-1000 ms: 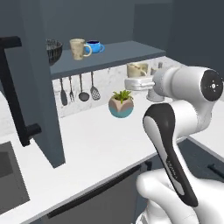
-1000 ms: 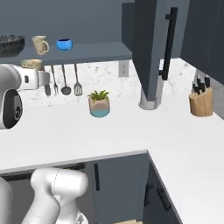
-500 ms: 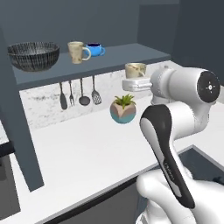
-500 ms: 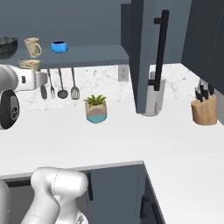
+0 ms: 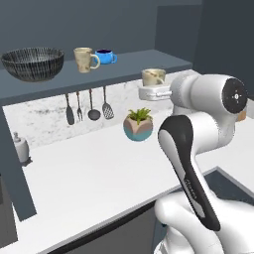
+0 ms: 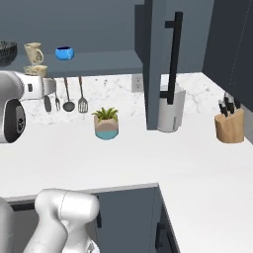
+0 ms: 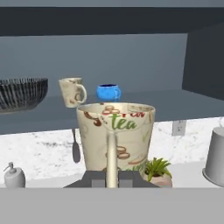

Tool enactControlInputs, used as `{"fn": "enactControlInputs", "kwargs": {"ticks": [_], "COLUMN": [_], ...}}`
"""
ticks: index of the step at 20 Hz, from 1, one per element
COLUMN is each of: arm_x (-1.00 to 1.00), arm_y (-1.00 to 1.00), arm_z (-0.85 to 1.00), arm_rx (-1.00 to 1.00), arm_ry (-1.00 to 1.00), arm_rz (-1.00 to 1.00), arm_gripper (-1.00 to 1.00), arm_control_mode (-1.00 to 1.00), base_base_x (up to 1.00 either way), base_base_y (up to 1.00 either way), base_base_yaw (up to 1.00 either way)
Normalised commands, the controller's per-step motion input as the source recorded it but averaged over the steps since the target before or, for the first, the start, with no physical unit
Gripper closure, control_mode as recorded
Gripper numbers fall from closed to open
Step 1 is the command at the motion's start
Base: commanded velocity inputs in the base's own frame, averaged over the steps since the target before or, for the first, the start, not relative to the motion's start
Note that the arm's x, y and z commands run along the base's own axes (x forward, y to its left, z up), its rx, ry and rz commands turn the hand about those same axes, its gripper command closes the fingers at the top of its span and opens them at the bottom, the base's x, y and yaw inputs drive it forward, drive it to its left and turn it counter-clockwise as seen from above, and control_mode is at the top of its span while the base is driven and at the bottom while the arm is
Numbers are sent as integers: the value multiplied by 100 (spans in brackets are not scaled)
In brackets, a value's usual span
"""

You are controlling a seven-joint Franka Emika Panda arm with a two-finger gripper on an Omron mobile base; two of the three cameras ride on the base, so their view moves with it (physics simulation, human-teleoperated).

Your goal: Gather all objects into one cabinet and sort the glasses and bowls to opposite sides.

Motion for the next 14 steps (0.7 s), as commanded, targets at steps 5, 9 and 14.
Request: {"fn": "enactControlInputs", "kwargs": {"ticks": [5,9,14], "arm_x": [86,96,96], "arm_y": [0,0,1], "arm_z": [35,6,0], "arm_rx": [0,0,0], "arm_ry": [-16,-7,0], "arm_rz": [0,3,2], "arm_gripper": [100,100,100], "arm_control_mode": [-100,-100,-100], "base_base_x": [0,0,0], "base_base_y": [0,0,0], "base_base_yaw": [0,0,0]}}
